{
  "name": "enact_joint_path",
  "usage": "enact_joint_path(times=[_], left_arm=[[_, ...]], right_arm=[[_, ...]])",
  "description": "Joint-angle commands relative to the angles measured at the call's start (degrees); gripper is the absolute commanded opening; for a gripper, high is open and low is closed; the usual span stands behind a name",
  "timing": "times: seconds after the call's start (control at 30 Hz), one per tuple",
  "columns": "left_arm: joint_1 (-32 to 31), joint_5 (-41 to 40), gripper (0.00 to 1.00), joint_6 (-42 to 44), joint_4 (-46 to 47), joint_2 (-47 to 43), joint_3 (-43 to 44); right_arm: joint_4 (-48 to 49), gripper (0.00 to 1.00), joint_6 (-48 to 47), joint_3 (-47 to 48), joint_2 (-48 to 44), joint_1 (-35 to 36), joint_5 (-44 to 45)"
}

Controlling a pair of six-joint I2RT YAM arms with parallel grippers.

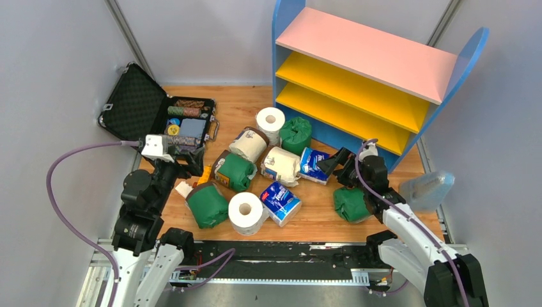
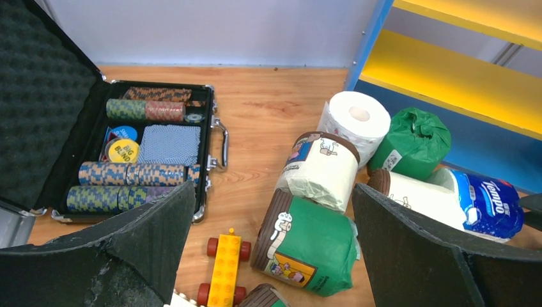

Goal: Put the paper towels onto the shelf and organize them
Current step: Pick up the paper towel from the center of the board.

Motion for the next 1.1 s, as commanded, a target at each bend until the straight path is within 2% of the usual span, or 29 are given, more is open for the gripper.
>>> enact_joint_path(times=[0.0, 0.37, 0.5, 0.87, 1.07], left_arm=[[-0.2, -0.3, 1.00, 0.9, 0.8, 1.0, 1.1], [-0.2, 0.1, 1.00, 0.9, 0.9, 2.3, 1.1], [-0.2, 0.2, 1.00, 0.9, 0.9, 2.8, 1.1], [-0.2, 0.5, 1.00, 0.9, 1.1, 3.1, 1.1], [-0.2, 0.6, 1.00, 0.8, 1.1, 3.0, 1.1]], right_arm=[[0.9, 0.99, 1.6, -0.8, -1.3, -0.3, 6.0], [6.8, 0.98, 1.0, 0.5, 7.5, -0.3, 4.0], [11.0, 0.94, 0.6, 0.2, 10.3, -0.3, 1.1], [18.6, 0.80, -0.1, -1.1, 10.7, -0.3, -3.6], [20.4, 0.68, -0.9, -0.9, 11.2, -0.3, -4.4]])
